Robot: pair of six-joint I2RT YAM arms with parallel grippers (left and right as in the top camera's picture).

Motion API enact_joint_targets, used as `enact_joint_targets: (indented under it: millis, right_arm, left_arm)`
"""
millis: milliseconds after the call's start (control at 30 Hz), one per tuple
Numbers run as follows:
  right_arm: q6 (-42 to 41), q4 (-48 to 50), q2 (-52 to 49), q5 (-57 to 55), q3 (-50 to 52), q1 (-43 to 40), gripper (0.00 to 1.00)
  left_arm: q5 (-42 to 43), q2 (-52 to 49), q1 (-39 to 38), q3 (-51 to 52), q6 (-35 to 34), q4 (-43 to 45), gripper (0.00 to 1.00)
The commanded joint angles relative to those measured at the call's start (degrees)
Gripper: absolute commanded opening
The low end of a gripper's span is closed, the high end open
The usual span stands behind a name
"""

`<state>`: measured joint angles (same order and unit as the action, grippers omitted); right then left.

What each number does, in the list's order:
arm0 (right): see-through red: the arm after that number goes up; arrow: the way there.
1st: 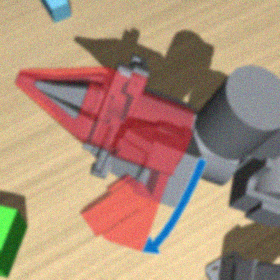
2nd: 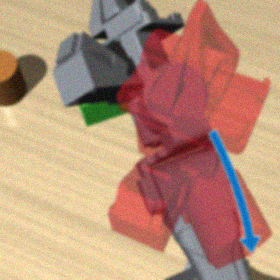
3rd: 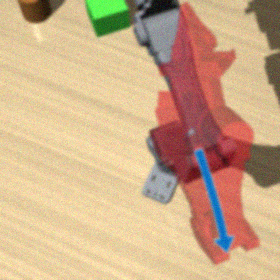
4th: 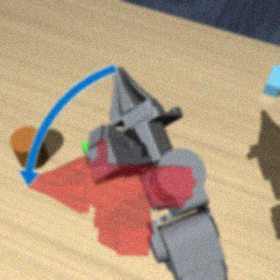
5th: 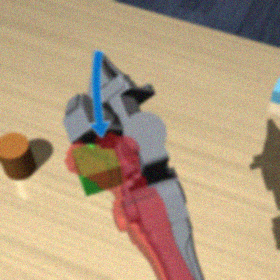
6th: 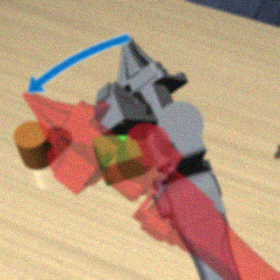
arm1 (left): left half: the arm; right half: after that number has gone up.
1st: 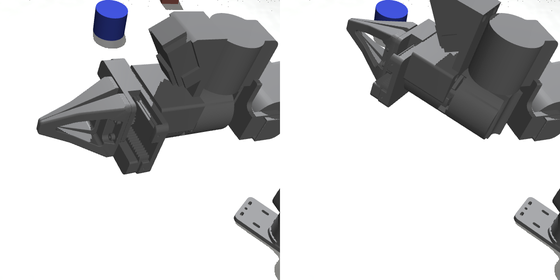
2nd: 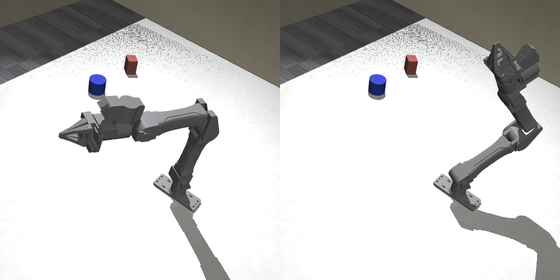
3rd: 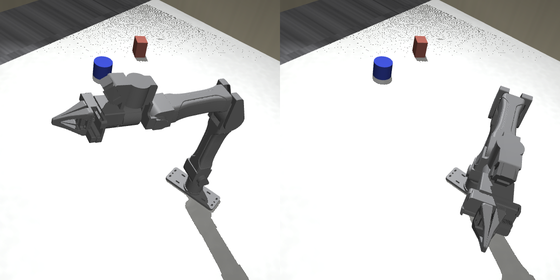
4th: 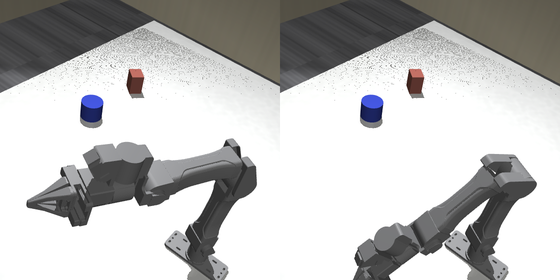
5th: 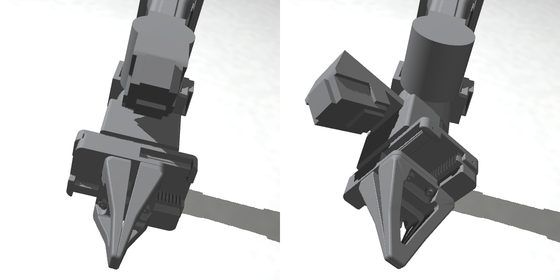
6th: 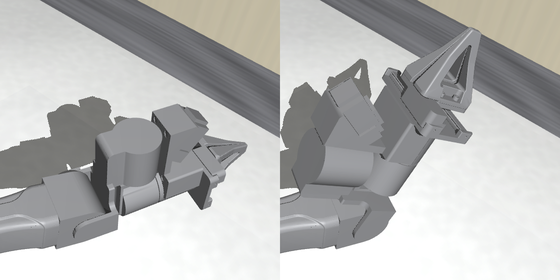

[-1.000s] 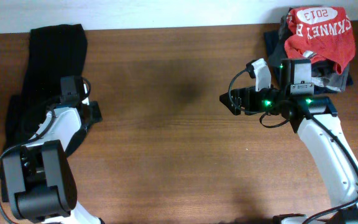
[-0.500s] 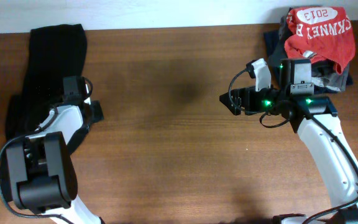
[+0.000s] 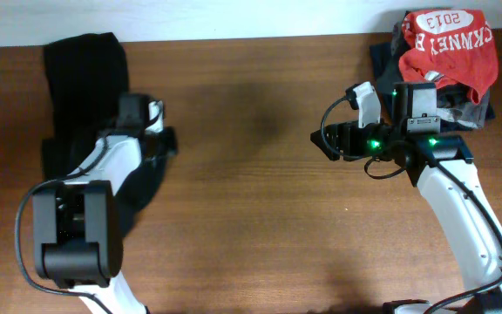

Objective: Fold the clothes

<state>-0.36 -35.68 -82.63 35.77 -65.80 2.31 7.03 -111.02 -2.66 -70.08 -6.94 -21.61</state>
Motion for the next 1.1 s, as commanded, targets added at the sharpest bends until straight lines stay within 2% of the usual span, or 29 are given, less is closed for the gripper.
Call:
enact_joint_targets:
  millis: [0,167,433,833,1067]
  right_arm:
    - [-0.83,0.68,-0.24,-2.29,-0.96,-0.52,0.75]
    - [-5.95,3.26,-0.24,-3.48,-0.96,-5.46,0.71]
    - [-7.63,4.44,-0.24,-3.23,-0.96,-12.15,0.71]
    - [-7.37,4.5,-0.24,-2.1,-0.96,-12.57,0.71]
    - [-5.46,4.81,-0.24,-0.2,-0.96,-12.57,0.71]
  left_arm:
    - [4.37,1.53,-3.74,-7.5,-0.11,-1.88,0.01]
    - [4.79,4.28,-8.61,-19.3,-0.11,-7.78,0.01]
    - [6.32,6.8,-13.99,-31.71,-0.11,-8.94,0.01]
    - [6.34,6.93,-18.69,-49.51,-0.11,-8.96,0.01]
    - [9.11,7.04,-18.69,-53.55,-0.42,-8.55,0.01]
